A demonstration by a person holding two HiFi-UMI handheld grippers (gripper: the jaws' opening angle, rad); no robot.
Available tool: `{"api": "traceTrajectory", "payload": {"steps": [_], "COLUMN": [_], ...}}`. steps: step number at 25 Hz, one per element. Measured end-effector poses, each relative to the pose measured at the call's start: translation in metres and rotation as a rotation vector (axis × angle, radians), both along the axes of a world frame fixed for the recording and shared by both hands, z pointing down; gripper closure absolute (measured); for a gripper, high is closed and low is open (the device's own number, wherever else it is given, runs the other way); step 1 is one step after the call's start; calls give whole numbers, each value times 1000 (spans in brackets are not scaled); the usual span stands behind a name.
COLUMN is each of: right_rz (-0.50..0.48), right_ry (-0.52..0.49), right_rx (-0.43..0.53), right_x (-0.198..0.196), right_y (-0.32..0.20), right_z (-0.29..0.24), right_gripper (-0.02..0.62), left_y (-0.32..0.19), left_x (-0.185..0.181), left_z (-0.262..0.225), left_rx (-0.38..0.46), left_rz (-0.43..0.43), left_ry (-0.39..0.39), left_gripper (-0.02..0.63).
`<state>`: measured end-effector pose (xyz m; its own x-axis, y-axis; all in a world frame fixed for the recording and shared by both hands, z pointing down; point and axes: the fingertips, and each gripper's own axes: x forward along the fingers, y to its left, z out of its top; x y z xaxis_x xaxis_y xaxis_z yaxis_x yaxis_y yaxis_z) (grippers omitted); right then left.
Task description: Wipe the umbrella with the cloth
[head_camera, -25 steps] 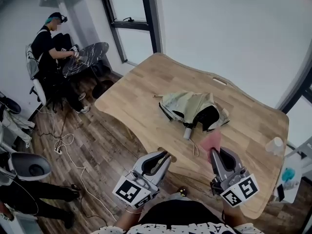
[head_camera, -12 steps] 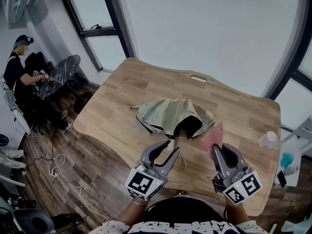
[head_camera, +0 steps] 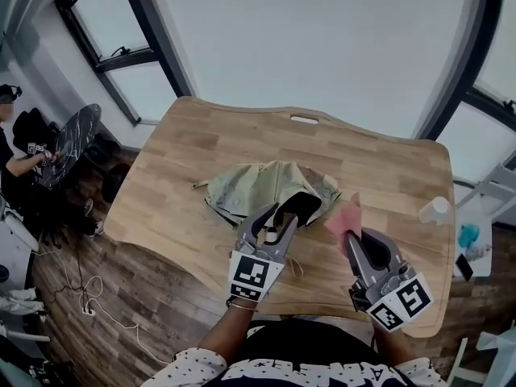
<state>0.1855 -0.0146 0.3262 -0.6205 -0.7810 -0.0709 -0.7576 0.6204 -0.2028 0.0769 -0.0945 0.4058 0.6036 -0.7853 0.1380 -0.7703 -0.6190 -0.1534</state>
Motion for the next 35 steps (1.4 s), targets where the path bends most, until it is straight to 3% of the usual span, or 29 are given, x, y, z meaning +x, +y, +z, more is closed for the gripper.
{"api": "traceTrajectory", "payload": {"steps": [6, 10, 12, 14, 18, 25, 35], "right_rz": [95, 162, 187, 206, 220, 188, 138], "right_ry": [-6, 0, -2, -4, -10, -13, 62], "right_rx": [-5, -26, -36, -41, -39, -28, -16], "right_x": [0, 5, 5, 3, -3, -28, -62], "right_y": [-8, -9, -9, -10, -14, -27, -63], "right_z": [-8, -7, -5, -3, -4, -4, 4], "right_gripper": [554, 554, 554, 554, 554, 554, 554], "left_y": [-35, -53, -57, -59, -60, -51, -57], "left_x": [13, 18, 14, 9, -5, -57, -134], "left_z": [39, 50, 47, 42, 32, 7, 25], "left_rx": [-39, -81, -80, -64, -51, -26, -137], "left_rz": [77, 81, 66, 64, 61, 5, -83], "left_ry": [-146, -159, -141, -123, -84, 62, 256], "left_gripper": [454, 461, 578, 604, 604, 606, 606]}}
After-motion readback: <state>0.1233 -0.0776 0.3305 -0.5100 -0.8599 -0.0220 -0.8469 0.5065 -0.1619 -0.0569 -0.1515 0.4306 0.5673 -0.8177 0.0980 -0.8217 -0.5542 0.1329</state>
